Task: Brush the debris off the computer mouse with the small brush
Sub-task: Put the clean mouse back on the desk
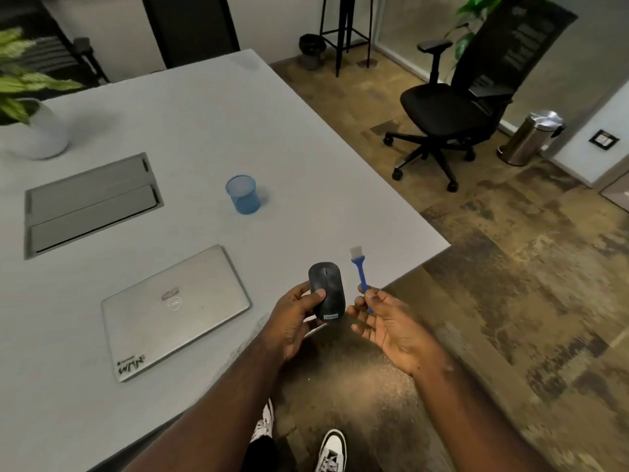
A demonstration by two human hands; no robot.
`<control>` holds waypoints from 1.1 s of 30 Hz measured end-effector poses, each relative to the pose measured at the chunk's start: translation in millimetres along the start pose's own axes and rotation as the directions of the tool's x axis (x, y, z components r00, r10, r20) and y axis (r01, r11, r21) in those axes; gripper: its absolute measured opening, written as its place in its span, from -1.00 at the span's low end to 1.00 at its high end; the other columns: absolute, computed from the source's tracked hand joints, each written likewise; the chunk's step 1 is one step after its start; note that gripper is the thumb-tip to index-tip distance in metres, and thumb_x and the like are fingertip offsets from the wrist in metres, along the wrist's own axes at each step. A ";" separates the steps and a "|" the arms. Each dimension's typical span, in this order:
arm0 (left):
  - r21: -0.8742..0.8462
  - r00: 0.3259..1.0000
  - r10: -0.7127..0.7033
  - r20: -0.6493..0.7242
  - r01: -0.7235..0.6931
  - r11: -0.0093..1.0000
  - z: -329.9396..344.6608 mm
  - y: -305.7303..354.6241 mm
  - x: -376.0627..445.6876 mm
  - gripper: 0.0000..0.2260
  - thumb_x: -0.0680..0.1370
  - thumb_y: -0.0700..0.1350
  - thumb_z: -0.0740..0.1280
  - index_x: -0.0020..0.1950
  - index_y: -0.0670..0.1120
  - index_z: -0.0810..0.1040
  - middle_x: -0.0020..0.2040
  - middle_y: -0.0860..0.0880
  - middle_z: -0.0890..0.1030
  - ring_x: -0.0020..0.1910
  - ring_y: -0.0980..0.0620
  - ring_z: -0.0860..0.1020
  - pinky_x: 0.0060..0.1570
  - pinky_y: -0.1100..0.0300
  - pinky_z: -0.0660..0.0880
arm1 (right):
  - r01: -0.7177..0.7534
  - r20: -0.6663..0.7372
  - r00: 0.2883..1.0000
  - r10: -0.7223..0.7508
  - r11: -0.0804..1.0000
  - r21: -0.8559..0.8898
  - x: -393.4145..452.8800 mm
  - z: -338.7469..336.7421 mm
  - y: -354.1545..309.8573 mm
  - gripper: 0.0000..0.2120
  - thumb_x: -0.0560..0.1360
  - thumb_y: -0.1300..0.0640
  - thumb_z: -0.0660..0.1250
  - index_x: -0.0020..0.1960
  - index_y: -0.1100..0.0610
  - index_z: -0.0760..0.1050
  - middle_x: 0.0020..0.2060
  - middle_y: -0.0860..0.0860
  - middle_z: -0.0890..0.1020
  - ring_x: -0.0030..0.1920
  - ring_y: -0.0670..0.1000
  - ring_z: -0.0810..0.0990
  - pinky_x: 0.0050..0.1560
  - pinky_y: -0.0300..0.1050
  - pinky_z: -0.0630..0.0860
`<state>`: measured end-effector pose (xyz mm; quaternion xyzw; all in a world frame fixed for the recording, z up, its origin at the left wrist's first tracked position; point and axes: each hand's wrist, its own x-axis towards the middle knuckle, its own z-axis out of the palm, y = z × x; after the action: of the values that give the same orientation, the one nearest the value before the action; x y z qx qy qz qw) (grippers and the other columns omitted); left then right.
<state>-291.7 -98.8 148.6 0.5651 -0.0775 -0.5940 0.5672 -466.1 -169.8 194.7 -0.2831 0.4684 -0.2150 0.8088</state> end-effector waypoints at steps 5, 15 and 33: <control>-0.040 0.999 0.008 -0.052 -0.010 0.999 -28.7 19.5 30.1 -0.67 0.48 -0.13 0.43 0.23 -0.12 0.54 -0.01 -0.14 0.71 -0.05 -0.08 0.69 -0.12 0.11 0.60 | 0.115 -0.120 0.980 -0.160 0.943 -0.313 47.3 47.8 -2.6 -0.83 0.68 0.09 0.17 0.18 0.09 0.49 0.09 0.02 0.70 0.15 0.07 0.64 0.25 0.12 0.49; -0.090 0.990 -0.014 -0.141 0.001 0.996 -57.8 31.0 115.7 -0.71 0.53 -0.13 0.38 0.24 -0.13 0.52 0.09 -0.19 0.67 0.03 -0.15 0.67 0.05 -0.01 0.62 | 0.188 -0.125 0.937 -0.327 0.771 -0.609 161.5 86.7 13.4 -0.85 0.69 0.11 0.12 0.15 0.07 0.46 0.08 0.07 0.59 0.17 0.14 0.58 0.26 0.07 0.51; 0.188 0.891 0.024 -0.454 0.069 0.980 -85.9 12.1 211.3 -0.70 0.43 -0.06 0.49 0.10 -0.17 0.60 -0.04 -0.14 0.69 -0.10 -0.12 0.67 -0.02 -0.01 0.63 | 0.087 -0.176 0.923 -0.343 0.629 -0.772 292.0 81.9 50.8 -0.71 0.68 0.11 0.13 0.25 0.23 0.52 0.13 0.16 0.64 0.00 0.05 0.58 0.05 -0.19 0.50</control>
<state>-159.7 -216.7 4.2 0.7428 0.0046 -0.4414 0.5034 -253.1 -289.8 8.2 -0.6093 0.5964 -0.1394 0.5035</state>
